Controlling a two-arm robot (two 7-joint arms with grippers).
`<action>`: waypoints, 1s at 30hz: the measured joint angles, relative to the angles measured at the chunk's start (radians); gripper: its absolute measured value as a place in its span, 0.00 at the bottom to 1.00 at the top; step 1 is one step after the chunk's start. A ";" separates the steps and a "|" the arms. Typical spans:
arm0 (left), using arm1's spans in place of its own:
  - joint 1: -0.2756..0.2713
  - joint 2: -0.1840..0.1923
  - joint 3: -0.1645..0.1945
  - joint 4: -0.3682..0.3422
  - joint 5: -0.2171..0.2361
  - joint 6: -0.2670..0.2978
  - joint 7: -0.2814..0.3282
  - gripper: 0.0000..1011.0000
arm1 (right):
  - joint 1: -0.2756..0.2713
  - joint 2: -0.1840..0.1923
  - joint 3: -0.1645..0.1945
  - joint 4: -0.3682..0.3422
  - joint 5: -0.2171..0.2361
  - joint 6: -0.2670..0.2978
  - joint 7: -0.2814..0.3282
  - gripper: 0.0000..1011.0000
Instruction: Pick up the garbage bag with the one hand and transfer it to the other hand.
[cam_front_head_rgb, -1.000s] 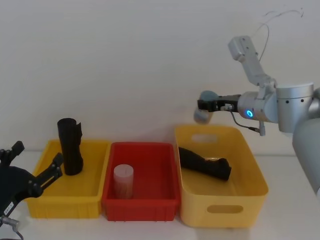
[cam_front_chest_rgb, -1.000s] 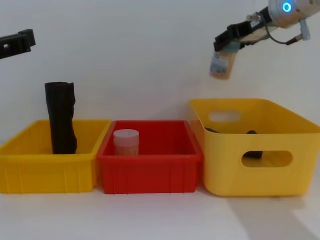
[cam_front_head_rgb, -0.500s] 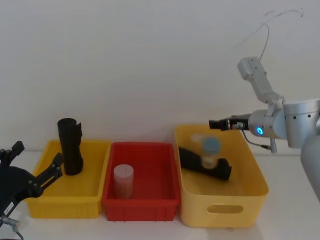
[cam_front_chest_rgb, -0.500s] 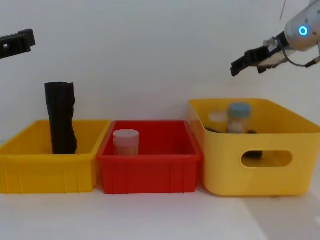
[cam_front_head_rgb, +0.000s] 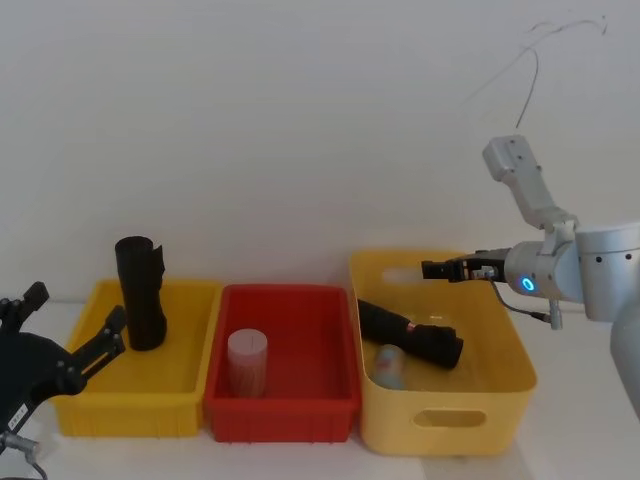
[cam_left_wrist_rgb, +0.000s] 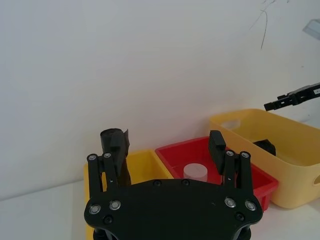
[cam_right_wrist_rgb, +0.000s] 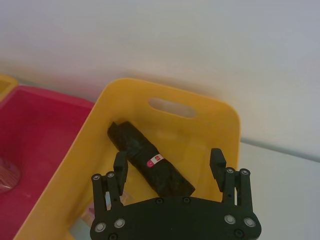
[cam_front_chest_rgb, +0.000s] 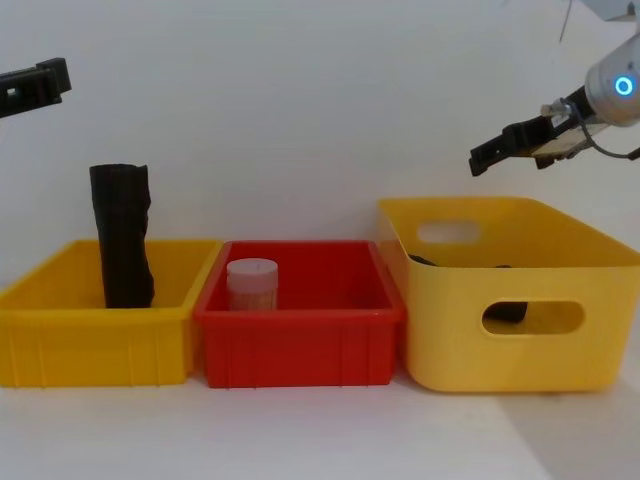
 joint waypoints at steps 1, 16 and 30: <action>0.000 0.000 0.000 0.000 0.000 0.000 0.000 0.99 | -0.011 0.000 0.003 -0.019 0.002 0.002 -0.002 0.99; 0.000 0.000 0.000 0.000 0.000 0.000 0.000 0.99 | -0.144 0.006 0.029 -0.265 0.038 0.058 -0.013 0.99; 0.000 0.000 0.000 0.000 0.000 0.000 0.000 0.99 | -0.209 0.008 0.036 -0.372 0.053 0.086 -0.015 0.99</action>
